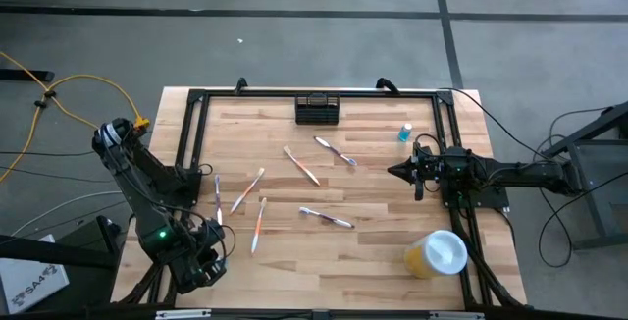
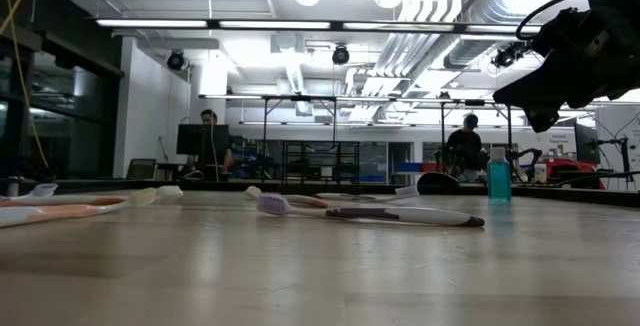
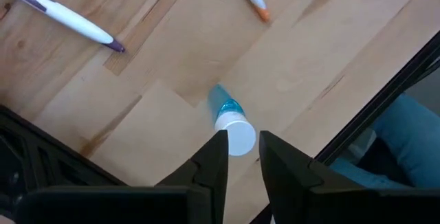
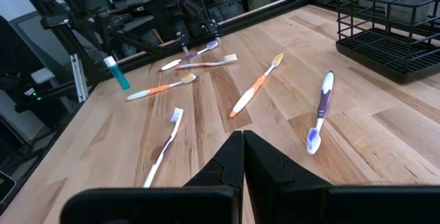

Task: Pick & Place toothbrushing station
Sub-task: Put the bottom blue mouthwash into the wire organizer

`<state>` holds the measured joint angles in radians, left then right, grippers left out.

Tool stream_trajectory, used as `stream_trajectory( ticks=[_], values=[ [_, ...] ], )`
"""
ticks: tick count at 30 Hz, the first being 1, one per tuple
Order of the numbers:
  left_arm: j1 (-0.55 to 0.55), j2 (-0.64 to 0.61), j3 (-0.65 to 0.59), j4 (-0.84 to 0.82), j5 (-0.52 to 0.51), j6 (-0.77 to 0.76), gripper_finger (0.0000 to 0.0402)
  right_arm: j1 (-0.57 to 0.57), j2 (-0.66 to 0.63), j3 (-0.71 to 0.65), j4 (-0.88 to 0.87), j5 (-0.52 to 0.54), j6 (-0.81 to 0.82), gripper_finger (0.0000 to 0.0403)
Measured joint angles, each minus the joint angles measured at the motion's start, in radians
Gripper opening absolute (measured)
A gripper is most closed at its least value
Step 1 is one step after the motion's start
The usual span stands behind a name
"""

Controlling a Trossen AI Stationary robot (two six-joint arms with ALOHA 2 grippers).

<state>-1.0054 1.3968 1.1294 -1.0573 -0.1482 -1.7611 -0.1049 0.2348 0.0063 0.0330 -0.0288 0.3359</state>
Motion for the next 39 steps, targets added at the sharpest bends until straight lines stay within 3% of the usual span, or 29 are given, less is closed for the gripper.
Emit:
stream_trajectory(
  ticks=[11, 39],
  values=[
    [0.000, 0.024, 0.000, 0.000, 0.008, 0.010, 0.0130, 0.000, 0.000, 0.000, 0.000, 0.000, 0.000, 0.0002],
    [-0.006, 0.072, 0.000, 0.037, 0.016, 0.097, 0.0132, 0.000, 0.000, 0.000, 0.000, 0.000, 0.000, 0.0002]
  ],
)
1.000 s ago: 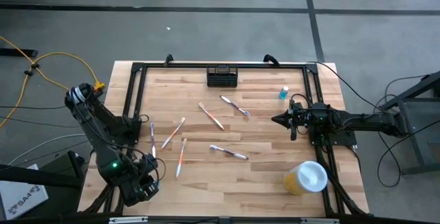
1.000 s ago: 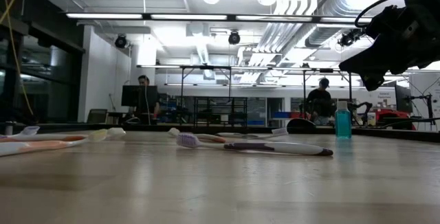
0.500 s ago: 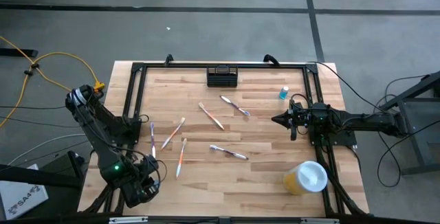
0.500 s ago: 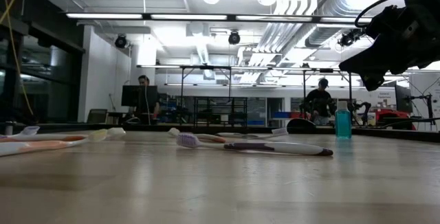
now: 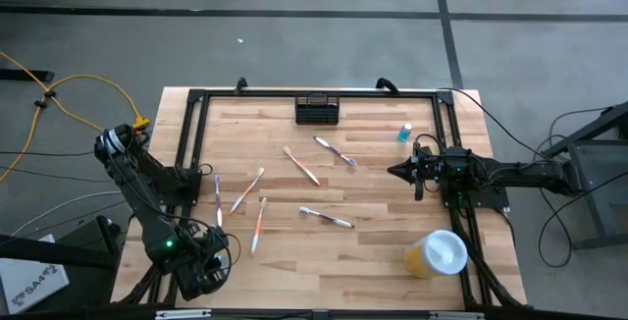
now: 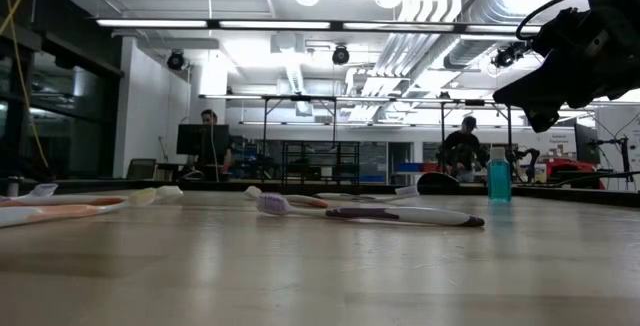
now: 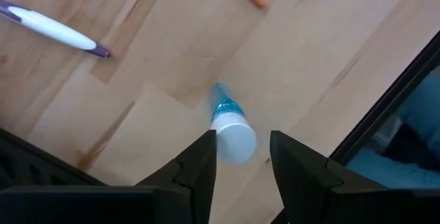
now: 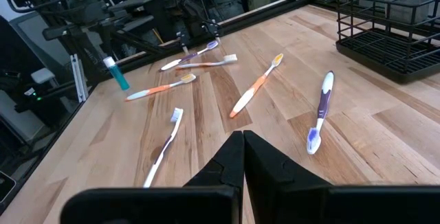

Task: Pick & Place toothbrushing station
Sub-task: Put the bottom blue mouthwash into the wire organizer

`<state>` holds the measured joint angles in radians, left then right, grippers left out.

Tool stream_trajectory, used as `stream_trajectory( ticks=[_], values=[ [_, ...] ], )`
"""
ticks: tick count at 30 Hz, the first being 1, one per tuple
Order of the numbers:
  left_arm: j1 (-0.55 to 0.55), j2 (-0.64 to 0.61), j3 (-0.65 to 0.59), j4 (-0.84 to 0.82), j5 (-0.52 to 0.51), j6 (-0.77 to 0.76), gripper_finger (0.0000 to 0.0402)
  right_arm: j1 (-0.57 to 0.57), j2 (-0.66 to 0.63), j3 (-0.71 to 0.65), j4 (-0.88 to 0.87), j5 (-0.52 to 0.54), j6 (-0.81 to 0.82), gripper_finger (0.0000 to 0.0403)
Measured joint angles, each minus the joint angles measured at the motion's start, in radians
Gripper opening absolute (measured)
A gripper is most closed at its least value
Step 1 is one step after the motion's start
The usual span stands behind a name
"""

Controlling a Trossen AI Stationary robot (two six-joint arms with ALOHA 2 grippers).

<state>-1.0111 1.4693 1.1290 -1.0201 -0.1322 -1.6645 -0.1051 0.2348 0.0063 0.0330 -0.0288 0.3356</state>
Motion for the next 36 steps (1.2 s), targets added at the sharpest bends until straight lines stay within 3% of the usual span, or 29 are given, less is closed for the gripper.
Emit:
stream_trajectory(
  ticks=[5, 14, 36],
  values=[
    [0.000, 0.000, 0.000, -0.012, 0.000, 0.011, 0.0143, 0.000, 0.000, 0.000, 0.000, 0.000, 0.000, 0.0002],
    [0.000, 0.000, 0.000, -0.024, 0.020, -0.045, 0.0213, 0.000, 0.000, 0.000, 0.000, 0.000, 0.000, 0.0002],
    [0.007, 0.079, 0.000, -0.015, 0.050, -0.085, 0.0217, 0.000, 0.000, 0.000, 0.000, 0.000, 0.000, 0.0002]
  ],
)
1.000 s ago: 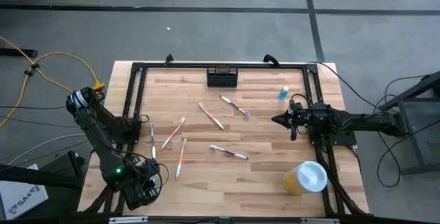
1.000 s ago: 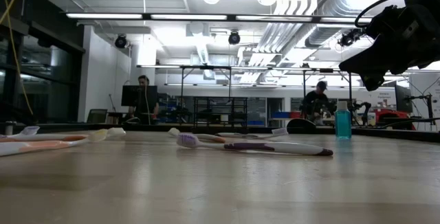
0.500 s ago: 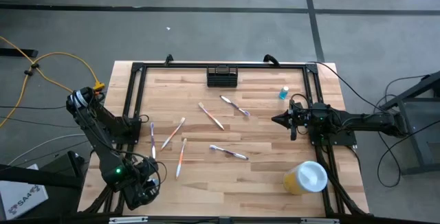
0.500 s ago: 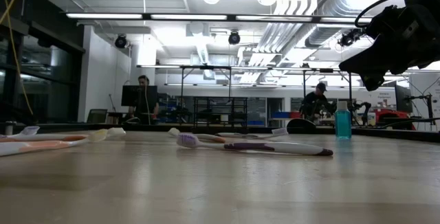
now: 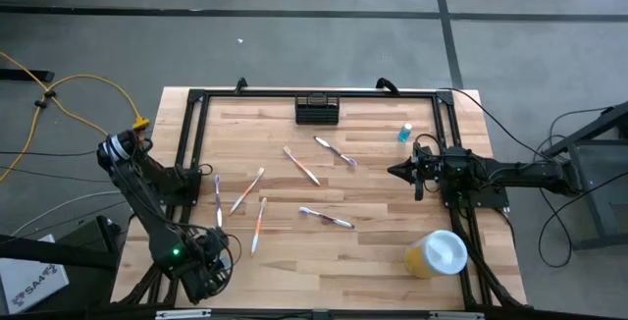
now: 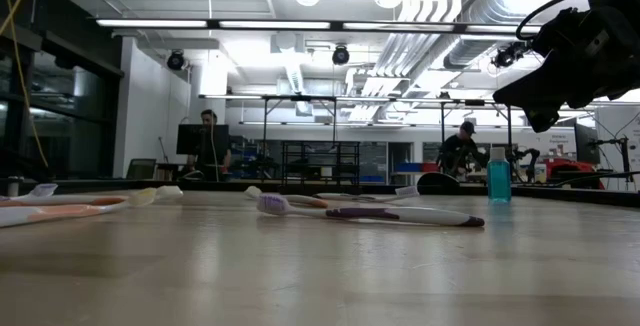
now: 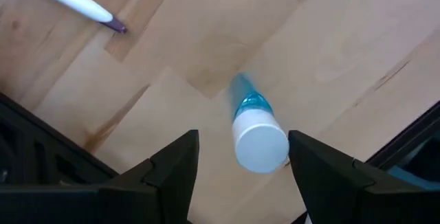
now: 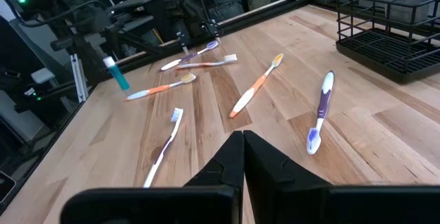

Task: Pick & Place toothbrushing station
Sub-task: Put the bottom blue mouthwash into the wire organizer

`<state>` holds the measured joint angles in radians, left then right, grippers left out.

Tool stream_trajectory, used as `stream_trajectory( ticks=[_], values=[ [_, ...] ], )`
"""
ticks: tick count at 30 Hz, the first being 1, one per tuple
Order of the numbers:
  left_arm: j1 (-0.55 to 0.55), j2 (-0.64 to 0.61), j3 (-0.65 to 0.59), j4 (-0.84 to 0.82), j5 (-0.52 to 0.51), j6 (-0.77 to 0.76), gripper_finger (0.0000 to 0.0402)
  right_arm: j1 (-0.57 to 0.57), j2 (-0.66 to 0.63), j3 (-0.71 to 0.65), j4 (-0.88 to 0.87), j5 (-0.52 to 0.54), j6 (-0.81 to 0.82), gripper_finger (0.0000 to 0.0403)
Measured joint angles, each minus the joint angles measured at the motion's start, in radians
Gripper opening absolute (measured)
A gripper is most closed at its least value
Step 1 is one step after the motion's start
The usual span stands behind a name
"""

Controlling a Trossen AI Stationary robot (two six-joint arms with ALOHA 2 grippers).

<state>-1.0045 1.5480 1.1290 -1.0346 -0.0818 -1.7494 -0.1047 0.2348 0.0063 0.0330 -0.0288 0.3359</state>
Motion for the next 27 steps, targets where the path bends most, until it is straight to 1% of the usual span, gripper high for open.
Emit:
stream_trajectory(
  ticks=[10, 27],
  values=[
    [0.035, 0.052, 0.000, 0.030, 0.031, 0.052, 0.0217, 0.000, 0.000, 0.000, 0.000, 0.000, 0.000, 0.0002],
    [0.024, 0.074, 0.000, 0.041, 0.028, 0.058, 0.0209, 0.000, 0.000, 0.000, 0.000, 0.000, 0.000, 0.0002]
  ],
)
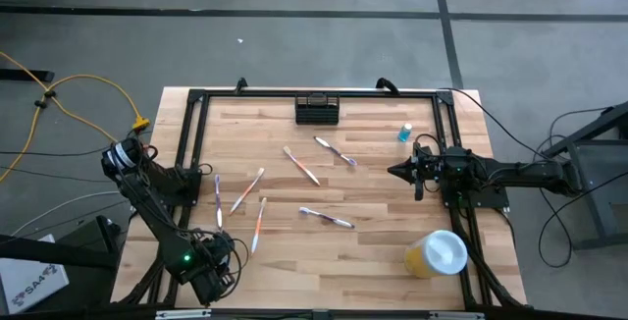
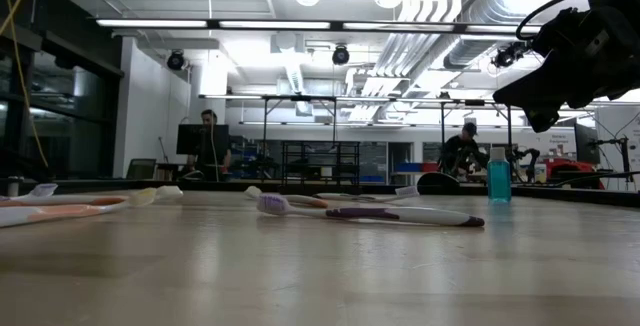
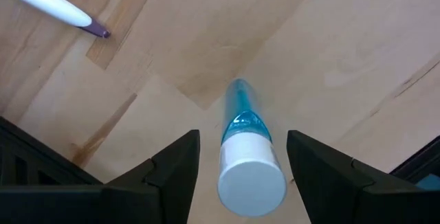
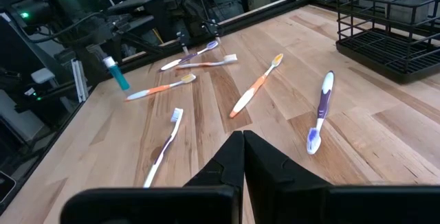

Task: Pick & Place toothbrushing station
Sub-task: Put the bottom blue mouthwash into the wire organizer

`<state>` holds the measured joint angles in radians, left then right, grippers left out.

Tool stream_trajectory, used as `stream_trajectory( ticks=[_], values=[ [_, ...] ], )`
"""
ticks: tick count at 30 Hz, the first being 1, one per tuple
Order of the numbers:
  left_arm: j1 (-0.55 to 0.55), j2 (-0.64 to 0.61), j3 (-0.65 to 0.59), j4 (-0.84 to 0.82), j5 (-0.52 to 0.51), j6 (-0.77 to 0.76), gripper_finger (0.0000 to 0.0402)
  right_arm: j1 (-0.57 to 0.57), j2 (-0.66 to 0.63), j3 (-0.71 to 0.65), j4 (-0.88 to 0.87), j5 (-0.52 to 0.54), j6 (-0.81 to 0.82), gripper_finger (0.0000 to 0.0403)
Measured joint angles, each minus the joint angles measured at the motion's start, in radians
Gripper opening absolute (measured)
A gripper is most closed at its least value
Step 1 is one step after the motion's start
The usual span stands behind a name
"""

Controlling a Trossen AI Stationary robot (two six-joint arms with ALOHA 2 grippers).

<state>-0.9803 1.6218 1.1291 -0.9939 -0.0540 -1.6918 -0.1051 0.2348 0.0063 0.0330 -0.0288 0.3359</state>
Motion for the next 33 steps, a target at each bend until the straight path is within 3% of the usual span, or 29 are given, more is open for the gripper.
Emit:
stream_trajectory(
  ticks=[33],
  values=[
    [0.000, -0.018, 0.000, -0.023, -0.003, 0.002, 0.0209, 0.000, 0.000, 0.000, 0.000, 0.000, 0.000, 0.0002]
  ],
)
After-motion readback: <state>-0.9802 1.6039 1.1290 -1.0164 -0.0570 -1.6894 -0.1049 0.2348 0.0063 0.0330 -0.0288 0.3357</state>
